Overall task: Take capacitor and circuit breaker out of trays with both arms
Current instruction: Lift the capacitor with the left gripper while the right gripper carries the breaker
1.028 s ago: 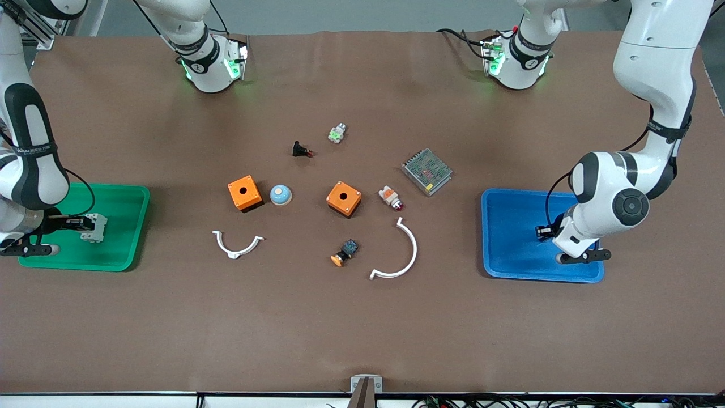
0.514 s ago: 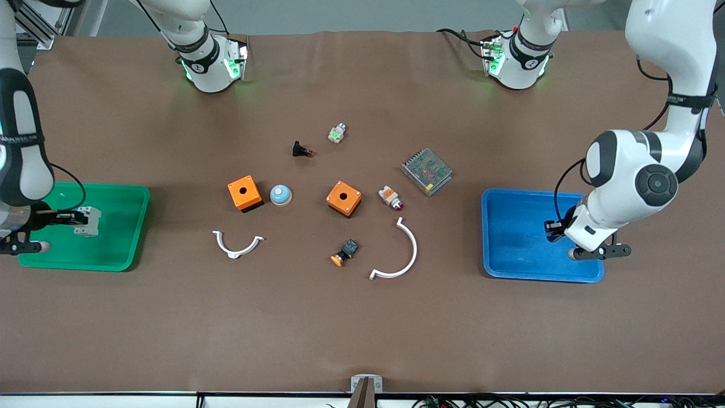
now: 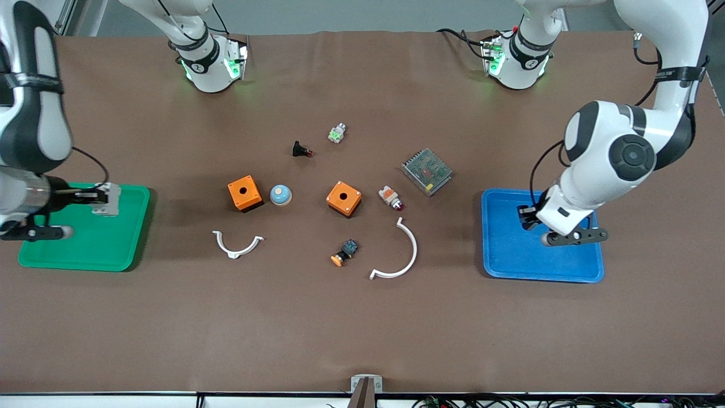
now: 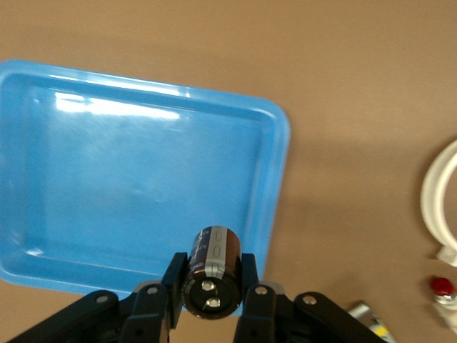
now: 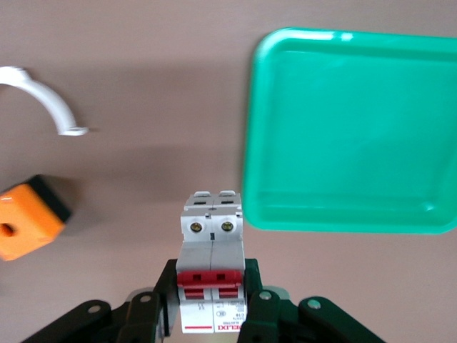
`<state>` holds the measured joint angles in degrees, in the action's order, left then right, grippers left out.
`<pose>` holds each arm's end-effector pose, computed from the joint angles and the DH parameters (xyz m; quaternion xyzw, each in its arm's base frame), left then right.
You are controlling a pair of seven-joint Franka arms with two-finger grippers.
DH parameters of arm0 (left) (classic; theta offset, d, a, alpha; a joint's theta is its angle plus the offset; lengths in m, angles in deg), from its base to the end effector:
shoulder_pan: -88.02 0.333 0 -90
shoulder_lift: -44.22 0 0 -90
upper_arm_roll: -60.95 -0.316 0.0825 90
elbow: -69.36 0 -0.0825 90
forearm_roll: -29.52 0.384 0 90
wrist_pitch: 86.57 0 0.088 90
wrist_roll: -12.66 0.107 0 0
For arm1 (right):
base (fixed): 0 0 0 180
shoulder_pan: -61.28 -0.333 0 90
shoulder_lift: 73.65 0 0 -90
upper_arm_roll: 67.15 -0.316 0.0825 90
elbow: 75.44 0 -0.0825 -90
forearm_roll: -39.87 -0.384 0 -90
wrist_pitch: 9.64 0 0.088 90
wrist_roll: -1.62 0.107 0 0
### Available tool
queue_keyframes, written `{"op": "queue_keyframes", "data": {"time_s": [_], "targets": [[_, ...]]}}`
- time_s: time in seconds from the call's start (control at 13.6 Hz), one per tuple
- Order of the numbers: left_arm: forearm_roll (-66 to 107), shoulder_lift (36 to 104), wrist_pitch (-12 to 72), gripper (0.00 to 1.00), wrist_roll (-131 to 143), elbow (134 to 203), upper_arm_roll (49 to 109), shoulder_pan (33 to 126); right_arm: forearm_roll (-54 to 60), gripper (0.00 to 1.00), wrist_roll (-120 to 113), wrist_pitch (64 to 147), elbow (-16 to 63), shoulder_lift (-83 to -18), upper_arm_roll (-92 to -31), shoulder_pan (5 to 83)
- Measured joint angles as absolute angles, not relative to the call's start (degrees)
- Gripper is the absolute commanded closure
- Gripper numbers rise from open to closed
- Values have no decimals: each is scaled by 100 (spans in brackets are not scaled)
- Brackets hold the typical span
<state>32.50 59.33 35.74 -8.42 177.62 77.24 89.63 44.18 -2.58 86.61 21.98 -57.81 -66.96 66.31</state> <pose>0.5964 -0.1451 0.3716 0.9988 0.0464 -0.0079 0.0129 0.6008 -0.0620 0.4108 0.9883 0.0008 -0.1503 0.0246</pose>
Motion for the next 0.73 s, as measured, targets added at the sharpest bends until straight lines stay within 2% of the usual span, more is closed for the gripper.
{"op": "queue_keyframes", "data": {"time_s": [0.22,0.44,0.73], "targets": [[3250,5967,3568,100,-1469,17740,8037,8830,4168,77,599,8534,2250,-5826,-6713,5804],[3251,6108,3575,100,-2277,17642,8069,8311,3829,77,1396,8565,2413,-5825,-6713,5195],[3327,6628,4089,100,-3552,17544,8075,7529,3555,77,2488,9031,2563,-5820,-6716,4415]]}}
